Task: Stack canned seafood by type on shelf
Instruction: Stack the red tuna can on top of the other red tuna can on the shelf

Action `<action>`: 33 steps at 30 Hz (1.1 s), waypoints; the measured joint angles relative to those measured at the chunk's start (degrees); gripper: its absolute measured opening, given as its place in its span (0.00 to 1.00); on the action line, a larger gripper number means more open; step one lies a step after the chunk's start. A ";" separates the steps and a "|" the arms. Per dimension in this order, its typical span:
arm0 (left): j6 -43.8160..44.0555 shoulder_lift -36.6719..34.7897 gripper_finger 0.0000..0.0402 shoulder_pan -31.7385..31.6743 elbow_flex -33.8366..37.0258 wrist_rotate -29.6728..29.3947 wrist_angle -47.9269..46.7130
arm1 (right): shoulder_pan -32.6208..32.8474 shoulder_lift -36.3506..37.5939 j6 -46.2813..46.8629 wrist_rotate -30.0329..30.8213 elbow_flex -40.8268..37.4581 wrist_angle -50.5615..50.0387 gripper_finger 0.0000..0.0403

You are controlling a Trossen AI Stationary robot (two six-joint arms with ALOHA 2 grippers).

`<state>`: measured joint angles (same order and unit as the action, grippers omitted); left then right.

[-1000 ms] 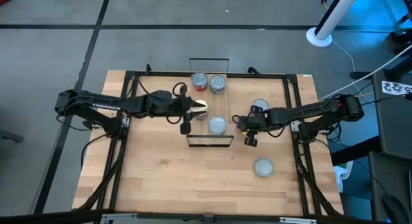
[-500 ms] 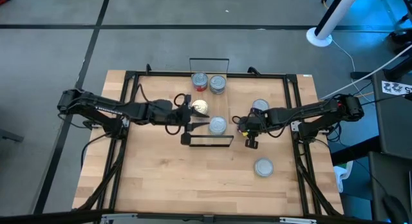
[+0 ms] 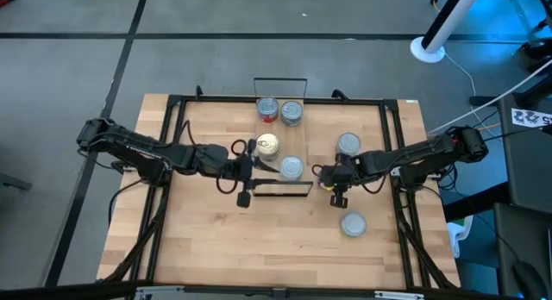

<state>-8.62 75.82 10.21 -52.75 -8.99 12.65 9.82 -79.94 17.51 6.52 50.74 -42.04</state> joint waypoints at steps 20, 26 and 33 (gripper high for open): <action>1.29 18.79 0.25 11.42 -0.87 -0.90 25.98 | 12.27 0.00 10.80 0.33 0.00 2.04 0.00; -2.55 27.04 0.25 14.85 -8.39 -4.53 25.41 | 15.50 0.00 12.21 0.33 0.00 4.79 0.00; -4.64 36.33 0.25 17.27 -18.23 -10.80 24.25 | 19.28 0.00 12.28 0.31 0.00 8.71 0.00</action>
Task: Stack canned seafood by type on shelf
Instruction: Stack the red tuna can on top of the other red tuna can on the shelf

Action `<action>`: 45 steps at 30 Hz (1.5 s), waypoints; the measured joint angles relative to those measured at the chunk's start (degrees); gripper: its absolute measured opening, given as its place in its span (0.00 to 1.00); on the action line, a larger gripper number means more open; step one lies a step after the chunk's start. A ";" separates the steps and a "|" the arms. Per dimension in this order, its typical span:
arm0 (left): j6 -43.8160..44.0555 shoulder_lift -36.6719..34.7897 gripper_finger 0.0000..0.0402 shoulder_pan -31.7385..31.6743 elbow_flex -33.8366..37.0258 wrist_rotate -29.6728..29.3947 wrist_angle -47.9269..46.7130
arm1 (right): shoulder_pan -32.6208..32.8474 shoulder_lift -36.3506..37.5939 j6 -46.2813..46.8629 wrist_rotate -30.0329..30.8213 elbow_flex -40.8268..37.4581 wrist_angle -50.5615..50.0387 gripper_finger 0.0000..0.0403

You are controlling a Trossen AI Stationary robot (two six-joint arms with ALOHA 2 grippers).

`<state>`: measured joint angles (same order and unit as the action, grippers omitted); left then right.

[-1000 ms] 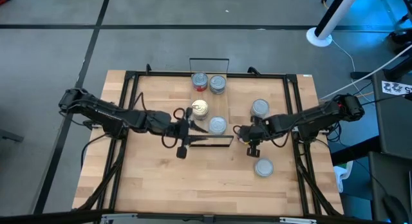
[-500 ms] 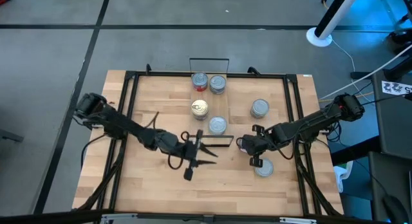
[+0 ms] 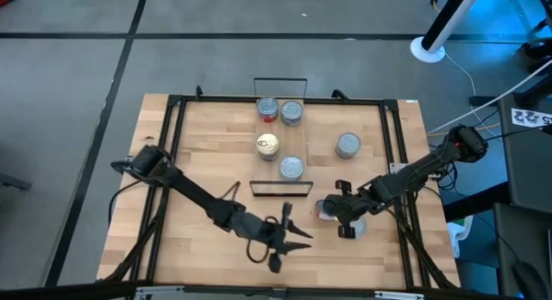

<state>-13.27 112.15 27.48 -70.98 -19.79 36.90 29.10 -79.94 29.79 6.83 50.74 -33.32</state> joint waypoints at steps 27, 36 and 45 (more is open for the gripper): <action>4.89 13.21 0.69 -4.24 -12.08 -7.58 -15.75 | 2.76 -0.04 -0.03 0.04 0.00 2.97 0.00; -0.53 13.25 0.69 -4.28 -12.06 -7.63 -16.82 | 2.76 -0.04 -0.04 0.04 0.00 3.44 0.00; -3.57 13.25 0.69 -4.08 -12.04 -7.74 -18.48 | 2.76 -0.04 1.47 0.08 0.00 5.83 0.00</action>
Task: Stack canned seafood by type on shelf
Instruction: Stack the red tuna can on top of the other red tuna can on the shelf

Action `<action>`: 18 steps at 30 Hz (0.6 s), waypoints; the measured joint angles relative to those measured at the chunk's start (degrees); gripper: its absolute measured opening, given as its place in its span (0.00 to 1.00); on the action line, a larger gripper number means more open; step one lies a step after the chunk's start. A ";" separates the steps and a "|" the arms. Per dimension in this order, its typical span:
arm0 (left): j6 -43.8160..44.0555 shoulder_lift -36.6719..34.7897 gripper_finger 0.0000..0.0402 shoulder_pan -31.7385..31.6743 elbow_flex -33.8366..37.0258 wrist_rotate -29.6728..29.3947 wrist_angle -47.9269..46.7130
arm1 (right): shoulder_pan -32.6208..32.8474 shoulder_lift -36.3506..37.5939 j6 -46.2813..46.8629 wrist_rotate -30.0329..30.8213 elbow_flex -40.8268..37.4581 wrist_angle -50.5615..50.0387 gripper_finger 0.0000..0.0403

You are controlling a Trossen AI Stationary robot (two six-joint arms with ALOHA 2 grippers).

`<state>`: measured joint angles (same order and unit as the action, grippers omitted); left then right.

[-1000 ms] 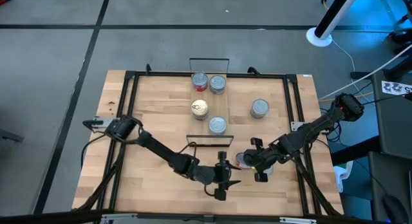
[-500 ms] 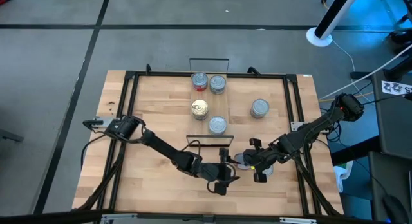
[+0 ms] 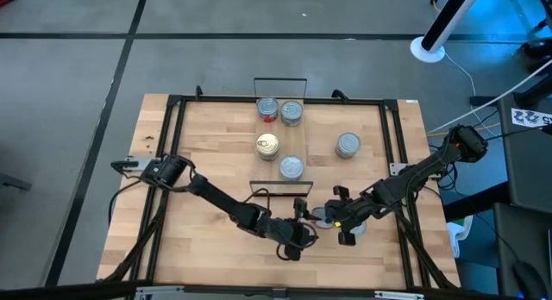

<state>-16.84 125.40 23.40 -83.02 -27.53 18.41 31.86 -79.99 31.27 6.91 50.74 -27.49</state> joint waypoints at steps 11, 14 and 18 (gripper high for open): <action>-4.22 -0.04 0.69 0.98 0.00 -2.36 -0.29 | 0.00 0.00 0.46 0.05 -0.02 2.29 0.00; -4.19 -0.04 0.69 0.92 0.00 -2.43 -0.47 | 0.00 0.00 0.46 0.05 -0.02 4.09 0.00; -4.22 -0.05 0.69 0.96 0.02 -2.39 -1.84 | 0.00 0.00 0.47 0.07 -0.02 4.99 0.00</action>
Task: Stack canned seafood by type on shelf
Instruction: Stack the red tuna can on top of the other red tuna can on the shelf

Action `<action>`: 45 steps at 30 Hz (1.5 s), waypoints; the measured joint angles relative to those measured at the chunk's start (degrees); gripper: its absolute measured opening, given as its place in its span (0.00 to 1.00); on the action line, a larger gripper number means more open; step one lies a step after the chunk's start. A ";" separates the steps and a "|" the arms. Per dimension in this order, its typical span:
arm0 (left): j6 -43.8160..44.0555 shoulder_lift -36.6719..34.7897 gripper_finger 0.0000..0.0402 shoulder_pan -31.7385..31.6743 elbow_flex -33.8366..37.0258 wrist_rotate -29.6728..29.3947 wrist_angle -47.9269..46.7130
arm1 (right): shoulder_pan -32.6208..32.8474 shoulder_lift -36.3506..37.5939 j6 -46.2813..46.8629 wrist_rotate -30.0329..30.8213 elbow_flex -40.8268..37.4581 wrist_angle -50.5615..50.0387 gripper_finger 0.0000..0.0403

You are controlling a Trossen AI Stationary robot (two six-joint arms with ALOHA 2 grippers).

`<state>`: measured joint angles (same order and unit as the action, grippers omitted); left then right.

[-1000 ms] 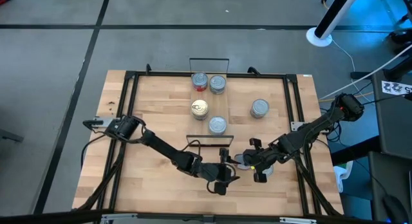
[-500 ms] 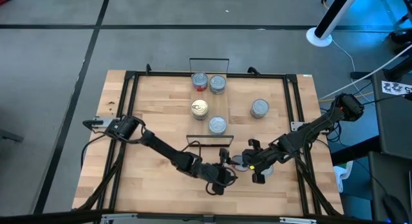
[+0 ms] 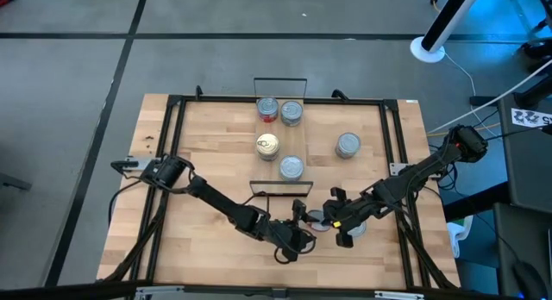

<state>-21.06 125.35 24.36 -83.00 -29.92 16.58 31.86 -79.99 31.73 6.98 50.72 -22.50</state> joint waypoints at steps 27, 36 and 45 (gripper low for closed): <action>1.11 -0.03 0.52 -0.55 0.00 0.01 -2.75 | 0.00 0.00 1.41 0.04 0.00 3.37 0.00; -0.04 -0.03 0.35 -0.50 0.00 0.14 -2.79 | 0.00 0.00 1.40 0.09 0.00 3.41 0.00; 1.38 -0.15 0.35 0.46 0.00 0.08 -2.80 | 0.00 0.00 1.43 -1.56 0.00 3.43 0.17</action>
<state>-19.68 125.20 24.82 -83.00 -29.85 13.78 31.86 -79.99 33.16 5.43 50.72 -19.07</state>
